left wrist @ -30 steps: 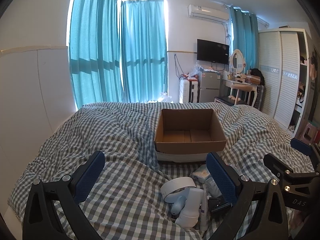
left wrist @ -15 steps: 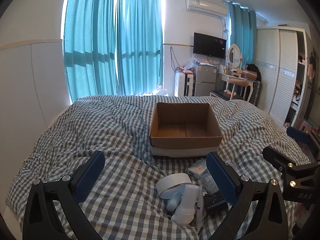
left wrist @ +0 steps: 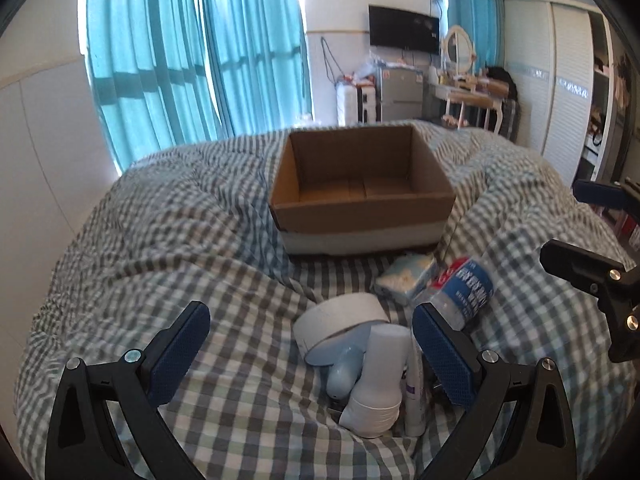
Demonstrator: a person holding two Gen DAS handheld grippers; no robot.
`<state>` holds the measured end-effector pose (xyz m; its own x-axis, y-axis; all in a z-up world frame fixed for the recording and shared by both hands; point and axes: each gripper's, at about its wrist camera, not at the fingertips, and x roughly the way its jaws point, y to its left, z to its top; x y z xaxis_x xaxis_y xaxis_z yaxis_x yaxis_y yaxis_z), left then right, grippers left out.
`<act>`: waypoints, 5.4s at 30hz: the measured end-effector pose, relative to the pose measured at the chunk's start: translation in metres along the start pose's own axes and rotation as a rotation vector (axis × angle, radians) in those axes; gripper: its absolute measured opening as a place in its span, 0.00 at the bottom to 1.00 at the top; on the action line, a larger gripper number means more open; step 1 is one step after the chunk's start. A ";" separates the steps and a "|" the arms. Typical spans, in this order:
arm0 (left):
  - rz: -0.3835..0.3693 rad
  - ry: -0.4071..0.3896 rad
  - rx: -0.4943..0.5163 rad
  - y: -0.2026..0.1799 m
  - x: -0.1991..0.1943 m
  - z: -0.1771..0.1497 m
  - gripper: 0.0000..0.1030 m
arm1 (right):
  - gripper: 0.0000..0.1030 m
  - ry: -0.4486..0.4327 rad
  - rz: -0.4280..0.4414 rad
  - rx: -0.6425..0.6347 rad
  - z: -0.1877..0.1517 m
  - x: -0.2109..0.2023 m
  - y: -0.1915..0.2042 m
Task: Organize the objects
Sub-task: 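Grasp the white tape roll with the left tool while the right tool grasps the blue-labelled floss bottle, then carry the tape roll and floss bottle into the cardboard box and release both, then grasp the white cylindrical bottle with the left tool while the right tool grasps the black glasses case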
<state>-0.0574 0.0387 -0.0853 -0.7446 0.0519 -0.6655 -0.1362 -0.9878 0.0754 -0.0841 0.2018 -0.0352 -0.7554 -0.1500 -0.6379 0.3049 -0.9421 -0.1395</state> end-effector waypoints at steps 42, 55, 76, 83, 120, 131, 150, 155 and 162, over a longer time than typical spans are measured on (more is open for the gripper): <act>-0.230 0.311 -0.171 0.022 0.096 0.003 0.85 | 0.88 0.282 0.036 -0.002 -0.026 0.107 0.013; -0.174 0.163 -0.140 0.027 0.032 0.026 0.85 | 0.87 0.140 0.020 0.051 -0.010 0.040 0.019; -0.077 -0.052 -0.082 0.050 0.002 0.136 0.85 | 0.87 -0.061 -0.014 0.107 0.094 -0.002 -0.008; -0.101 -0.094 -0.049 0.054 0.043 0.175 0.85 | 0.87 -0.093 -0.014 0.224 0.145 0.036 -0.039; -0.298 0.018 0.050 0.028 0.206 0.159 0.86 | 0.87 0.069 0.043 0.405 0.142 0.235 -0.079; -0.276 0.067 0.067 0.017 0.190 0.153 0.98 | 0.96 -0.033 0.037 0.478 0.139 0.183 -0.098; -0.122 0.088 0.076 0.039 0.022 0.113 0.98 | 0.96 -0.066 0.029 0.307 0.086 -0.003 -0.060; -0.096 0.106 0.056 0.040 0.008 0.072 0.98 | 0.96 -0.015 0.037 0.203 0.055 -0.011 -0.023; -0.071 0.156 0.091 0.024 0.028 0.006 0.98 | 0.96 0.138 0.083 0.146 -0.004 0.027 0.010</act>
<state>-0.0853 0.0175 -0.0980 -0.6218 0.0909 -0.7779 -0.2490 -0.9647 0.0863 -0.0995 0.1889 -0.0571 -0.6415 -0.1954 -0.7418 0.2680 -0.9632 0.0220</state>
